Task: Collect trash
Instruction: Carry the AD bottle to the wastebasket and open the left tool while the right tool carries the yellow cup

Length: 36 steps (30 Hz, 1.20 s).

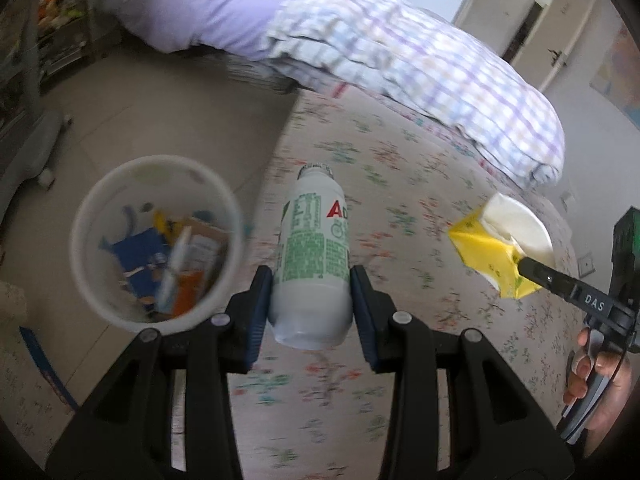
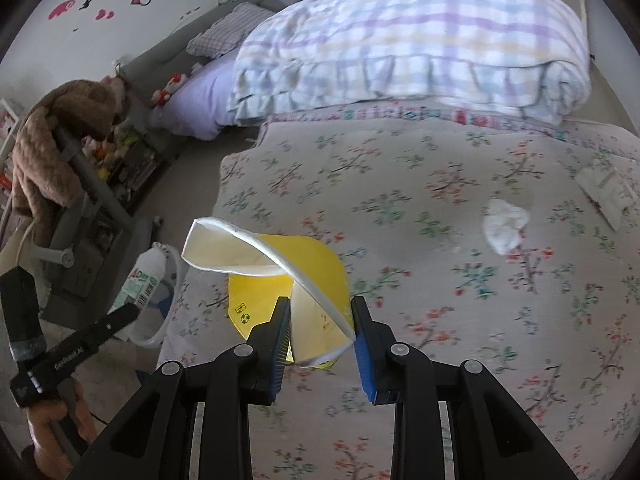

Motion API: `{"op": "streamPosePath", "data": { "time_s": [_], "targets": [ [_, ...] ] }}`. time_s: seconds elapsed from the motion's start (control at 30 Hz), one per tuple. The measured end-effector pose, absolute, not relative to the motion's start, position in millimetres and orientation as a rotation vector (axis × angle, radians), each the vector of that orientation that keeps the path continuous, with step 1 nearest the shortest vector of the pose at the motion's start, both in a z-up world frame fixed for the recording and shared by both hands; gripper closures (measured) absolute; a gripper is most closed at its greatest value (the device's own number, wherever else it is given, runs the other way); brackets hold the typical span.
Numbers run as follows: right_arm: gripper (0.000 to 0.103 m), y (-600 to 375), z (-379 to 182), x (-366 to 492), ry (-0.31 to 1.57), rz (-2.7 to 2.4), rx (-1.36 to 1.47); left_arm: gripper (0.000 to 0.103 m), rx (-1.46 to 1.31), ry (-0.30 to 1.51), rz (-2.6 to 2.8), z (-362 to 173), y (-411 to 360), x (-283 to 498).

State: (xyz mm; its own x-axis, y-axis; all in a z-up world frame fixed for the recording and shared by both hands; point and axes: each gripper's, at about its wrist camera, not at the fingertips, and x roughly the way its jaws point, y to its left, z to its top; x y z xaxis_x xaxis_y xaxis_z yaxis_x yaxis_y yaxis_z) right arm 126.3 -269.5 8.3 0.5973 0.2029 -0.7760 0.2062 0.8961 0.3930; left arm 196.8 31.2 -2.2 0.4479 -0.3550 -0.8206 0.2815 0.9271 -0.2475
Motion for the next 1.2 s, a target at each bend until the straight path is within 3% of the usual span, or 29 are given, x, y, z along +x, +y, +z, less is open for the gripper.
{"op": "streamPosePath", "data": {
  "time_s": [0.43, 0.5, 0.57, 0.63, 0.83, 1.2],
  "targets": [
    [0.073, -221, 3, 140, 0.962, 0.06, 0.418, 0.062, -0.185, 1.022, -0.258, -15, 116, 215],
    [0.073, -215, 1, 142, 0.97, 0.073, 0.402, 0.057, -0.191, 1.037, -0.238, -17, 123, 217],
    [0.073, -208, 1, 143, 0.976, 0.089, 0.391, 0.032, -0.192, 1.045, -0.189, -18, 132, 218],
    [0.073, -201, 0, 142, 0.98, 0.096, 0.377, 0.015, -0.18, 1.044, -0.109, -16, 143, 216],
    [0.073, -175, -6, 149, 1.008, 0.117, 0.362, 0.007, -0.1, 1.079, 0.018, -19, 166, 212],
    [0.073, -92, -12, 203, 1.015, 0.188, 0.358, 0.004, -0.131, 1.101, 0.062, -18, 194, 203]
  ]
}}
